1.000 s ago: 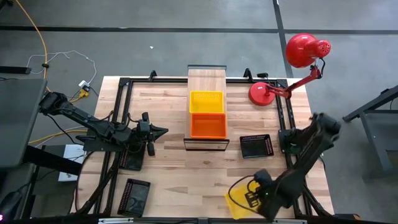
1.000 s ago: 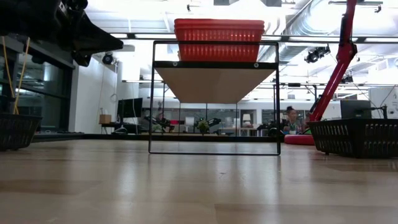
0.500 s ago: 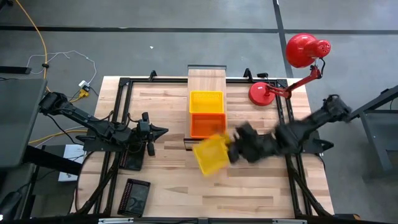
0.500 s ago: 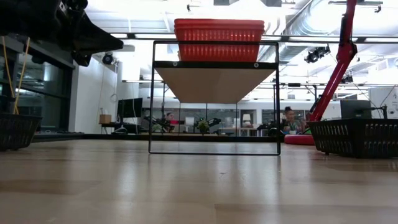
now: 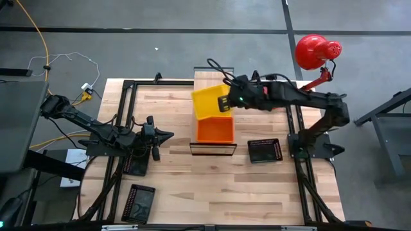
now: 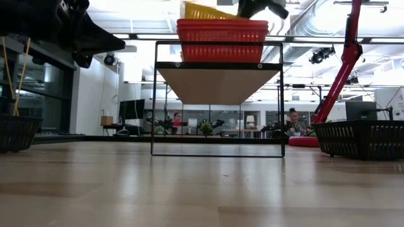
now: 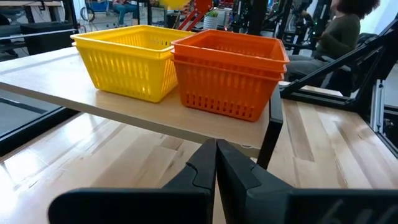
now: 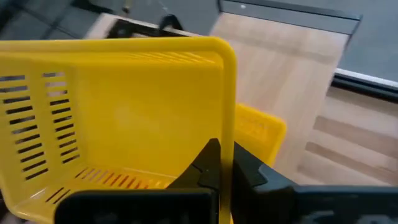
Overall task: Stack baskets on shelf by color
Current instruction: Stack the yellow bin on the yellow bins on the shelf
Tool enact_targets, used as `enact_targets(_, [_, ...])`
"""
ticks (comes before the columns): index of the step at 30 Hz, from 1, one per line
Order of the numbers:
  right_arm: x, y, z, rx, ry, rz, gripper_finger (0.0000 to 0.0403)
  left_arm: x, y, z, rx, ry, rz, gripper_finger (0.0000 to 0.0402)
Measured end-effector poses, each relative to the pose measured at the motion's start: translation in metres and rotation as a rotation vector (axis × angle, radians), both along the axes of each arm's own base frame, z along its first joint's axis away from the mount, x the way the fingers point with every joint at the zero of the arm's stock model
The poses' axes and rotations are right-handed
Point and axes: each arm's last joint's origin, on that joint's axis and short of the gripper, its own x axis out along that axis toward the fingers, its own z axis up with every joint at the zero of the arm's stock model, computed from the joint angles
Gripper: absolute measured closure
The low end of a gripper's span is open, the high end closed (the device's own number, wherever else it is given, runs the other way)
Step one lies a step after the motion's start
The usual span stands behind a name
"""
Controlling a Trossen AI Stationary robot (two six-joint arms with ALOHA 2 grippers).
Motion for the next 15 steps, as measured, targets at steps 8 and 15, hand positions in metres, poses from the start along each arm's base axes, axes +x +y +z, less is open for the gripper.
enact_targets(8, [0.014, -0.022, -0.02, 0.017, 0.056, -0.083, 0.0403, 0.0, 0.0, 0.0, -0.023, -0.007, -0.005, 0.0401])
enact_targets(15, [0.019, -0.019, -0.03, 0.037, 0.091, -0.124, 0.0403, 0.0, 0.0, 0.0, -0.027, -0.008, -0.005, 0.0401])
